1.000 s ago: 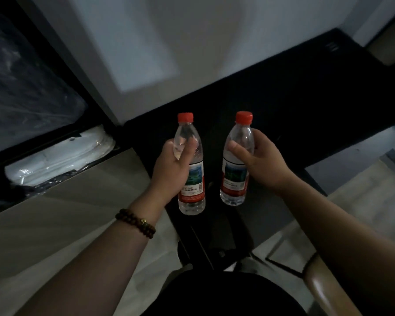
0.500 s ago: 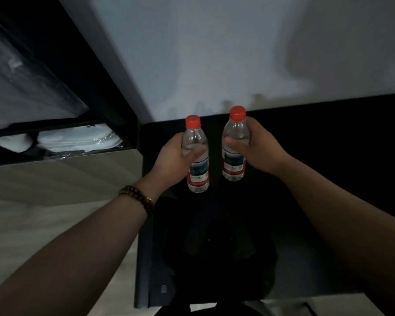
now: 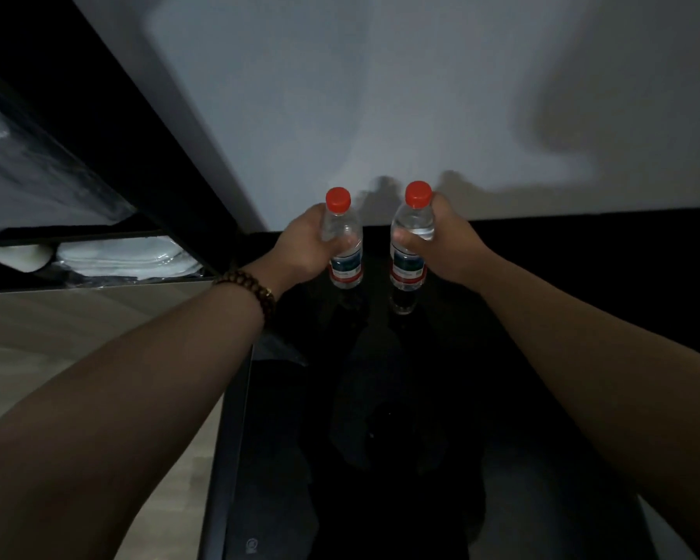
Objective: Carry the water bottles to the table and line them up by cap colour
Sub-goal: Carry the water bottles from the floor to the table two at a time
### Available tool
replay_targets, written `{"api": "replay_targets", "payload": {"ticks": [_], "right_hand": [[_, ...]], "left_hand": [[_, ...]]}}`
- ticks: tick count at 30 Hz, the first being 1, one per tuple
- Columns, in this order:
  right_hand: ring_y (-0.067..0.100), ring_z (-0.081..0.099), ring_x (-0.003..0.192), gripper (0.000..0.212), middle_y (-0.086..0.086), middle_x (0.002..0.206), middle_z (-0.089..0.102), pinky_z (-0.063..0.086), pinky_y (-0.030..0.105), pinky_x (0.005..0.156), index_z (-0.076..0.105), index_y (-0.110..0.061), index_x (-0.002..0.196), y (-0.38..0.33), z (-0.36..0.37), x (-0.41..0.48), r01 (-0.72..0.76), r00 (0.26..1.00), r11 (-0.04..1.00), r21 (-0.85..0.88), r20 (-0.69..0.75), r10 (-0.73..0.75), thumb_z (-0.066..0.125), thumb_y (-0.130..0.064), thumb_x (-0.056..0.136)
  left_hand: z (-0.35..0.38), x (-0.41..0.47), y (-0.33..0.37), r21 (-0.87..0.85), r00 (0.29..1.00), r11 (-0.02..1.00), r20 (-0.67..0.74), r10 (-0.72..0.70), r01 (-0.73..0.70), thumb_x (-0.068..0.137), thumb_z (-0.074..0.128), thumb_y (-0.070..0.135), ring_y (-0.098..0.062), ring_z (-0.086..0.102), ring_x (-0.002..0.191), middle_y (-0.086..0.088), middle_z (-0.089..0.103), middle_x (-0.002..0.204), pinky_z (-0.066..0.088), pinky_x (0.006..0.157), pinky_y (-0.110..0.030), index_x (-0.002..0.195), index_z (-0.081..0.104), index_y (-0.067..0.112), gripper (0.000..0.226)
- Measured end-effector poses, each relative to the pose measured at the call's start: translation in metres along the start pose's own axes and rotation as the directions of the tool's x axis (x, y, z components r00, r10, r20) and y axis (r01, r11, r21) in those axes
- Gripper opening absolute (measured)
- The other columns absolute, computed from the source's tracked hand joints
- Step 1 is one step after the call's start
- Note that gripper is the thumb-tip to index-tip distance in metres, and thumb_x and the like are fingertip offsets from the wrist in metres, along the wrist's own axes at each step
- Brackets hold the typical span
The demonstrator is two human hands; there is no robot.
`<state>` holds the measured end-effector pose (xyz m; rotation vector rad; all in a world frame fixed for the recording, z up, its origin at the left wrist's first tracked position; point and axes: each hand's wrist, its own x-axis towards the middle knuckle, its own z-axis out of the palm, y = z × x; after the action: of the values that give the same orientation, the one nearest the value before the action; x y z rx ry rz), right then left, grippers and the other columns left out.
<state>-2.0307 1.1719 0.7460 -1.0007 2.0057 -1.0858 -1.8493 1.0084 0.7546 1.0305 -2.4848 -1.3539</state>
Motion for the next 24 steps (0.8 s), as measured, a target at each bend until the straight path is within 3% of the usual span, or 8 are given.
{"api": "replay_targets", "payload": {"ticks": [7, 11, 14, 17, 22, 24], "right_hand": [[0.006, 0.063, 0.101, 0.033, -0.008, 0.110, 0.065, 0.048, 0.027, 0.082, 0.057, -0.023, 0.121, -0.012, 0.006, 0.028, 0.070, 0.998, 0.997, -0.016, 0.008, -0.070, 0.073, -0.025, 0.092], [0.001, 0.060, 0.092, 0.022, -0.010, 0.100, 0.063, 0.043, 0.019, 0.075, 0.062, -0.016, 0.112, -0.015, 0.009, 0.039, 0.120, 0.993, 0.990, -0.077, -0.006, -0.121, 0.072, -0.018, 0.092], [0.012, 0.062, 0.100, 0.028, -0.002, 0.109, 0.064, 0.048, 0.028, 0.084, 0.061, -0.016, 0.118, -0.016, 0.007, 0.042, 0.101, 0.995, 0.988, -0.114, 0.004, -0.101, 0.073, -0.019, 0.092], [0.016, 0.065, 0.100, 0.021, 0.002, 0.106, 0.067, 0.053, 0.037, 0.091, 0.063, -0.014, 0.111, -0.016, 0.002, 0.036, 0.137, 0.989, 0.978, -0.157, 0.071, -0.128, 0.073, -0.017, 0.093], [0.011, 0.069, 0.089, 0.011, 0.006, 0.093, 0.070, 0.055, 0.028, 0.079, 0.064, -0.010, 0.099, -0.011, -0.002, -0.004, 0.165, 0.983, 0.978, -0.126, 0.098, -0.154, 0.071, -0.016, 0.092], [-0.003, 0.067, 0.088, 0.013, -0.006, 0.092, 0.069, 0.049, 0.012, 0.072, 0.063, -0.017, 0.099, -0.005, -0.001, -0.024, 0.134, 0.989, 0.983, -0.127, 0.075, -0.126, 0.073, -0.019, 0.091]], "left_hand": [[-0.004, 0.029, -0.004, 0.089, 0.998, 0.994, 0.009, 0.059, -0.060, 0.094, 0.076, 0.027, -0.011, 0.058, 0.108, 0.008, 0.062, 0.119, 0.045, 0.091, -0.029, 0.132, 0.059, 0.017, 0.043], [-0.006, 0.037, -0.003, 0.071, 0.995, 0.992, 0.028, 0.099, -0.100, 0.093, 0.075, 0.018, -0.019, 0.066, 0.111, -0.007, 0.070, 0.123, 0.055, 0.096, -0.038, 0.126, 0.065, 0.007, 0.036], [-0.006, 0.035, -0.004, 0.059, 0.996, 0.994, 0.025, 0.087, -0.089, 0.094, 0.075, 0.016, -0.023, 0.068, 0.110, -0.011, 0.071, 0.120, 0.056, 0.099, -0.045, 0.123, 0.065, 0.004, 0.033], [-0.004, 0.026, -0.006, 0.068, 0.994, 0.992, 0.057, 0.098, -0.102, 0.094, 0.075, 0.016, -0.024, 0.069, 0.109, -0.012, 0.072, 0.117, 0.057, 0.098, -0.049, 0.120, 0.066, 0.003, 0.030], [0.005, -0.004, -0.007, 0.095, 0.987, 0.988, 0.114, 0.112, -0.123, 0.092, 0.078, 0.022, -0.021, 0.068, 0.107, -0.009, 0.069, 0.116, 0.057, 0.096, -0.049, 0.116, 0.066, 0.009, 0.029], [0.009, -0.018, -0.009, 0.125, 0.987, 0.987, 0.135, 0.087, -0.104, 0.091, 0.078, 0.025, -0.020, 0.065, 0.111, -0.007, 0.064, 0.121, 0.056, 0.099, -0.046, 0.120, 0.064, 0.014, 0.034]]}}
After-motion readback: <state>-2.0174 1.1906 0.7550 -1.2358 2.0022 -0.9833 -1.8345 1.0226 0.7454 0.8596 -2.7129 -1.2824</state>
